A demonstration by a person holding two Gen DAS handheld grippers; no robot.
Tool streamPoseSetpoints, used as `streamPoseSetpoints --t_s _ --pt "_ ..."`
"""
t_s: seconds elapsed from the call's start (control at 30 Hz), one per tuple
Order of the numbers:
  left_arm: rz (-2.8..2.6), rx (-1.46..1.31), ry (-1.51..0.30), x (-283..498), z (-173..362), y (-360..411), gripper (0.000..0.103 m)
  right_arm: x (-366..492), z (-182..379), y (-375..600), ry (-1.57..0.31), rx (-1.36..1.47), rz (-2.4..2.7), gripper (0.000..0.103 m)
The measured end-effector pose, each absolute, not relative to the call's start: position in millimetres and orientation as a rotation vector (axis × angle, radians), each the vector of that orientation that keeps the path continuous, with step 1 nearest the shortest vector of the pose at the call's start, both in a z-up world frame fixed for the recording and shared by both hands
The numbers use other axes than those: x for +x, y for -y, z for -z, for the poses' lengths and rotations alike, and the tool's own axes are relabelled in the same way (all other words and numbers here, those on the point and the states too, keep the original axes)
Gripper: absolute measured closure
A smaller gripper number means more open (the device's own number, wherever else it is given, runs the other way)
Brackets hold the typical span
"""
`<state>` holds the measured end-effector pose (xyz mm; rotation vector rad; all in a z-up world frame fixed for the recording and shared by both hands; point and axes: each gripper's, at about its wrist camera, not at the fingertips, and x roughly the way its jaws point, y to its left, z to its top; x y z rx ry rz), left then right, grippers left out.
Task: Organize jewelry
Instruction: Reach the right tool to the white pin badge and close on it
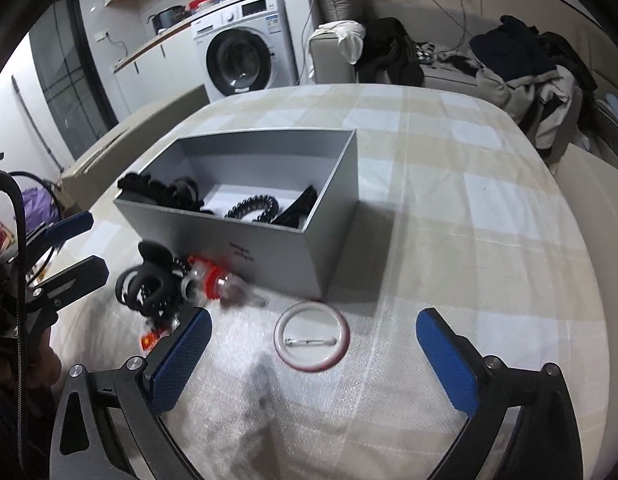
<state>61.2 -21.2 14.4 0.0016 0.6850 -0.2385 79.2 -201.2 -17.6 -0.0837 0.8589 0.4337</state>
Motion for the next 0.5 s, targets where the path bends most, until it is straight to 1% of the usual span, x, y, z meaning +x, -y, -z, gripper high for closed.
streamPoseSetpoints --t_s 0.07,0.17,0.33,0.43,0.47,0.5 --pt "0.226 0.001 -0.683 59.5 -14.1 19.7 0.001 79.1 18.2 201.5 -0.862 -0.091 -0.433 0.002" --pt "0.215 -0.017 -0.694 61.1 -12.6 17.8 0.001 79.8 17.6 203.1 -0.872 -0.096 -0.433 0.008" --pt "0.181 -0.006 -0.701 57.4 -7.9 17.0 0.001 74.0 18.0 209.8 -0.869 -0.086 -0.447 0.008" --pt "0.177 -0.016 -0.715 57.0 -6.3 14.9 0.001 74.4 20.8 208.8 -0.877 -0.085 -0.463 0.011" --pt "0.178 -0.021 -0.715 56.2 -6.4 13.9 0.001 76.1 22.0 207.3 -0.883 -0.086 -0.468 0.013" --pt "0.181 -0.023 -0.715 55.5 -6.5 13.2 0.001 77.8 22.9 205.4 -0.888 -0.093 -0.471 0.017"
